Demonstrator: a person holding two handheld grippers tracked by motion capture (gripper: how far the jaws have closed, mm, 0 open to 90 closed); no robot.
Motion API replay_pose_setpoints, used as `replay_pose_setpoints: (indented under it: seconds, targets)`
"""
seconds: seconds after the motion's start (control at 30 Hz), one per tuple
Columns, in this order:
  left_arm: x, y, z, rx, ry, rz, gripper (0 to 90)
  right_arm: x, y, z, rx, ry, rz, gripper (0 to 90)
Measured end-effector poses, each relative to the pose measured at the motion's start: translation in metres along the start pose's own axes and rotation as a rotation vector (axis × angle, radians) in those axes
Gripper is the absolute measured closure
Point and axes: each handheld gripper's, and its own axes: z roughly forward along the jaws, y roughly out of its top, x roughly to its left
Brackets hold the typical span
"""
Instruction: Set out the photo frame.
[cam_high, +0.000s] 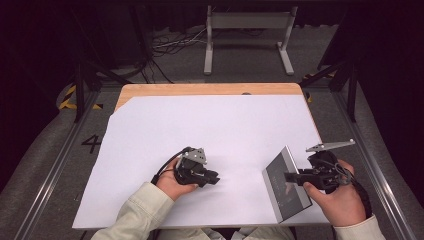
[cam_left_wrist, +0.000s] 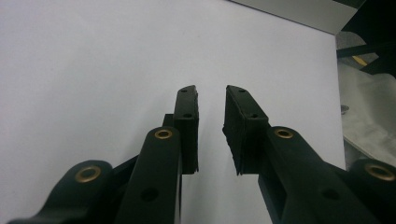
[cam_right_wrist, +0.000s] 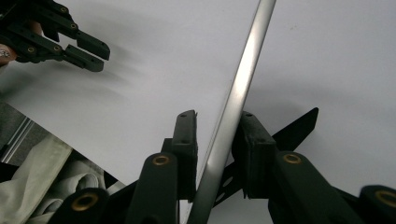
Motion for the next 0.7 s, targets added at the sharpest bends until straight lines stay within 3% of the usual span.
replay_pose_setpoints:
  seconds: [0.17,0.23,0.7]
  targets:
    - [-0.0002,-0.0001,-0.0004,-0.003,-0.003,-0.003,75.2,0.0013,-0.0001,-0.0026,-0.003,-0.032,-0.001,83.2]
    - [-0.0004,0.0001,-0.0007,-0.001,-0.002,-0.002,75.2,0.0002,0.0003,-0.0024,-0.004,-0.011,-0.002,83.4]
    - [0.0013,-0.0005,-0.0036,-0.005,0.003,-0.009,75.2,0.0018,0.0069,-0.0073,-0.026,-0.005,-0.032,83.7]
